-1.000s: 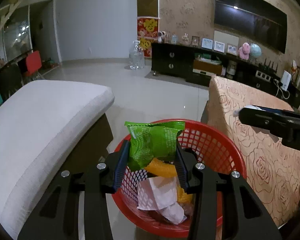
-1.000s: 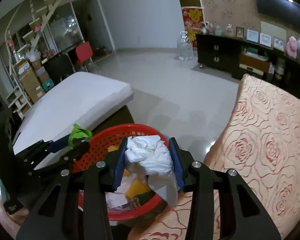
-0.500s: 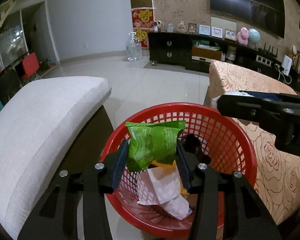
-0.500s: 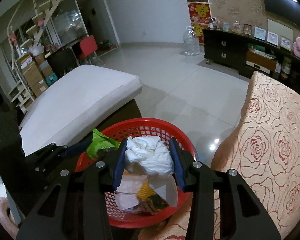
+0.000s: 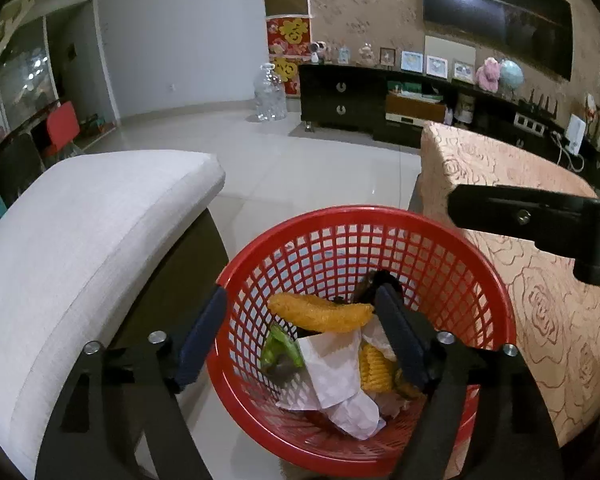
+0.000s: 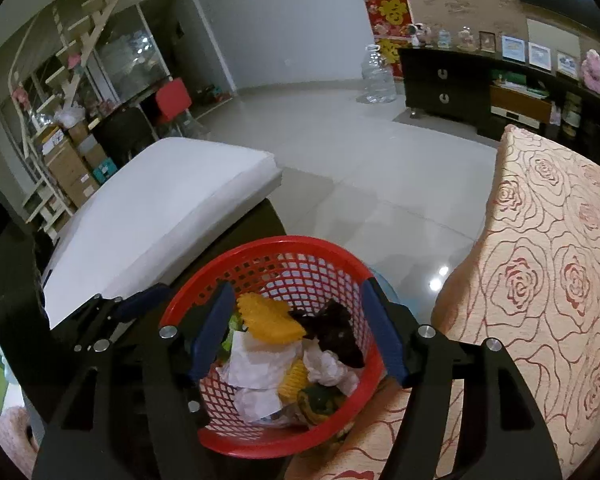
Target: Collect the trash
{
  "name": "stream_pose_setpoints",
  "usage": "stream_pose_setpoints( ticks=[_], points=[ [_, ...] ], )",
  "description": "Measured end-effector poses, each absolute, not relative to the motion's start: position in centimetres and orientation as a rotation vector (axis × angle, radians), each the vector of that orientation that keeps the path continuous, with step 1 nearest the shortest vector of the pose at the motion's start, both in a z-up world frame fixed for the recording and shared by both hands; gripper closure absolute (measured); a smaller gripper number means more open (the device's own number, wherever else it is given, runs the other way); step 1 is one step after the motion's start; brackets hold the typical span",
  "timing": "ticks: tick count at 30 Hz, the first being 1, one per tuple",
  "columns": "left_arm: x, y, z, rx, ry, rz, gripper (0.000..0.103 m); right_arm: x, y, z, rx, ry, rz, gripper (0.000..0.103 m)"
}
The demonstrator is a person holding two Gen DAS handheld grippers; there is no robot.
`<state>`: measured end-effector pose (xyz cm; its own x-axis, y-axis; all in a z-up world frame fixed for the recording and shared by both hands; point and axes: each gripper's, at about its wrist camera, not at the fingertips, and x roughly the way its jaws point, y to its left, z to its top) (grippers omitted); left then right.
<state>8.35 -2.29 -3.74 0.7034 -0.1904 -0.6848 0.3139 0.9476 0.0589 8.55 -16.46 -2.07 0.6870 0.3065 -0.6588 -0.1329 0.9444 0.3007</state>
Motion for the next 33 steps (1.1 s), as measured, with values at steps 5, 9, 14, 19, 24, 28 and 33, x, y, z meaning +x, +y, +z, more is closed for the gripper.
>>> stream_pose_setpoints(
  ticks=[5,9,14,19,24,28,33],
  points=[
    [8.2,-1.3,-2.7,0.111,0.717,-0.283,0.018,7.8,-17.7,-1.5,0.239,0.748,0.205,0.031],
    [7.9,-0.7,-1.6,0.075,0.682,-0.285,0.016,7.1,-18.6,-1.1,0.243,0.727,0.172,0.025],
    [6.8,-0.2,-0.1,0.043,0.616,-0.289,0.011,5.9,-20.0,-0.7,0.265,0.703,0.126,0.017],
    [5.9,-0.2,1.1,0.039,0.56,-0.289,0.011,4.4,-21.1,-0.6,0.265,0.672,0.084,0.01],
    [4.9,-0.6,1.9,0.06,0.519,-0.286,0.01,2.5,-21.3,-0.6,0.235,0.626,0.048,0.007],
    [3.8,-0.8,2.5,0.088,0.47,-0.264,0.01,0.5,-20.6,-0.7,0.18,0.594,0.02,0.007],
    [2.2,-0.4,2.8,0.088,0.433,-0.237,0.01,-1.5,-19.0,-0.6,0.102,0.564,0.012,0.007]
  ],
)
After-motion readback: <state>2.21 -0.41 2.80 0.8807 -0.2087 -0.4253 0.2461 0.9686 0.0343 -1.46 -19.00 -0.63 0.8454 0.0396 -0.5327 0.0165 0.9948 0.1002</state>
